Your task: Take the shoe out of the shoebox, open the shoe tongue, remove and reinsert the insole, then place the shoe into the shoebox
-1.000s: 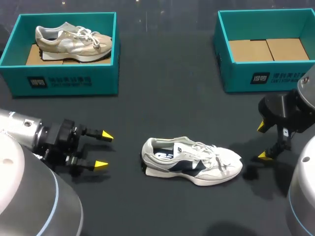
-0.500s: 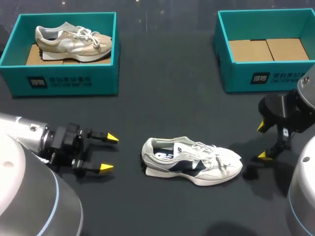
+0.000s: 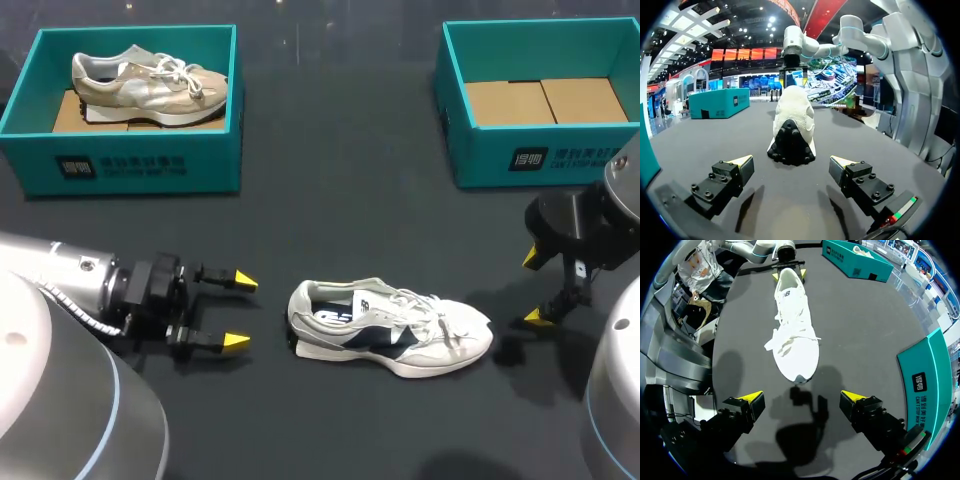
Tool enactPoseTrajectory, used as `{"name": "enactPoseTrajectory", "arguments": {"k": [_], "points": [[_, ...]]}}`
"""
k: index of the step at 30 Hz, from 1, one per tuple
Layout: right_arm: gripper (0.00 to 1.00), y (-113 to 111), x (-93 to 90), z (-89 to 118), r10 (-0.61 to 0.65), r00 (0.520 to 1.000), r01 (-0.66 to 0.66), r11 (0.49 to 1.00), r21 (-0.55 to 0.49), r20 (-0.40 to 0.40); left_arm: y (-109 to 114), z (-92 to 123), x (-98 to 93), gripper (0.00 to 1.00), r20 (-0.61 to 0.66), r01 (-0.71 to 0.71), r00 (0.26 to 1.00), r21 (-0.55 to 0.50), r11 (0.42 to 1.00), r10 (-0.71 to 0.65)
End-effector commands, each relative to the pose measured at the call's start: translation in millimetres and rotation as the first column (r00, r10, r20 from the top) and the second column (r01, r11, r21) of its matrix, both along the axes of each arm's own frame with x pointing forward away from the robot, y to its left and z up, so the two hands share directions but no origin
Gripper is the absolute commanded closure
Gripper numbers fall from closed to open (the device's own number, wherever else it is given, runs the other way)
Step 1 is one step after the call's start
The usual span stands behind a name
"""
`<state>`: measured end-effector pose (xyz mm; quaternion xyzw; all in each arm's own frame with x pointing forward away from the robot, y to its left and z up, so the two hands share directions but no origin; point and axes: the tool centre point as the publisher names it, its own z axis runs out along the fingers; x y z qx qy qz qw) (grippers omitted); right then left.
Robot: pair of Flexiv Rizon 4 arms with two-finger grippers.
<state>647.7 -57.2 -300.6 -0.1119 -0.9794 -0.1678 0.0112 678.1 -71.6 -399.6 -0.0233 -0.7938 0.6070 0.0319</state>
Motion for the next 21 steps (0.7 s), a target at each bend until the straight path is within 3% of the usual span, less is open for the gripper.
{"name": "enactPoseTrajectory", "arguments": {"k": [1, 21], "points": [[0.00, 0, -1.7, 0, -0.001, 1.000, 0.001, 1.000, -0.002, 0.003, -11, -2, -2.1, 0.00, 0.008, -0.005, 1.000, 0.001, 1.000, 0.005], [0.00, 0, -1.7, 0, -0.001, 1.000, 0.001, 1.000, -0.002, 0.003, -43, -3, -2.3, 0.00, -0.036, -0.027, 0.999, -0.007, 1.000, 0.026]]}}
